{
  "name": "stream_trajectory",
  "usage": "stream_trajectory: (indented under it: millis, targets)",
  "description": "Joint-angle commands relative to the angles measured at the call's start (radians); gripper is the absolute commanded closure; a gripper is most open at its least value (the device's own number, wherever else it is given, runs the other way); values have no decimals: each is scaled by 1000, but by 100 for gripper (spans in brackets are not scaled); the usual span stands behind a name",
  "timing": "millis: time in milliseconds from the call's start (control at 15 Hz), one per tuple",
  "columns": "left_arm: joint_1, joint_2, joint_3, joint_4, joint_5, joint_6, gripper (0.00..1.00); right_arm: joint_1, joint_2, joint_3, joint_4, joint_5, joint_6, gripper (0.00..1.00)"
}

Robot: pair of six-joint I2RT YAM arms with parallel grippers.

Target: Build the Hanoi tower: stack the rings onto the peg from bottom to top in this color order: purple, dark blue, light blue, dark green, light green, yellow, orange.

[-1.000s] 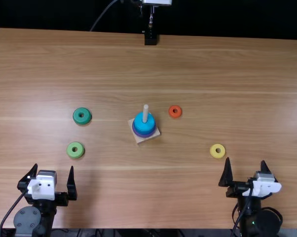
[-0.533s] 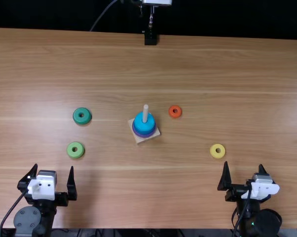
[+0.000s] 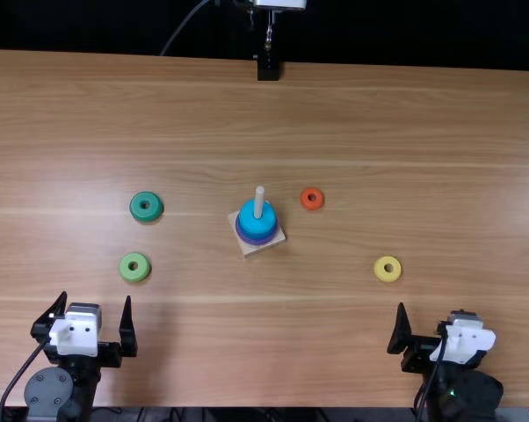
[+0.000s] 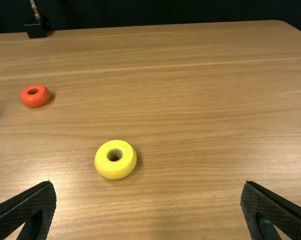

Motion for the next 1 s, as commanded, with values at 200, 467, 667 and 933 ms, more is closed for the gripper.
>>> stream_trajectory:
  millis: [200,467,667,933]
  targets:
    - [7,-11,-105,-78,2,4,0,-7,-12,-105,-60,-1,2,0]
    - [6,-11,-105,-78,-2,4,0,-8,-12,-105,-60,-1,2,0]
    - [7,-11,-105,-85,3,4,0,-8,-12,-105,-60,-1,2,0]
    - [59,132,139,22,7,13,0,-8,-12,-105,-60,-1,2,0]
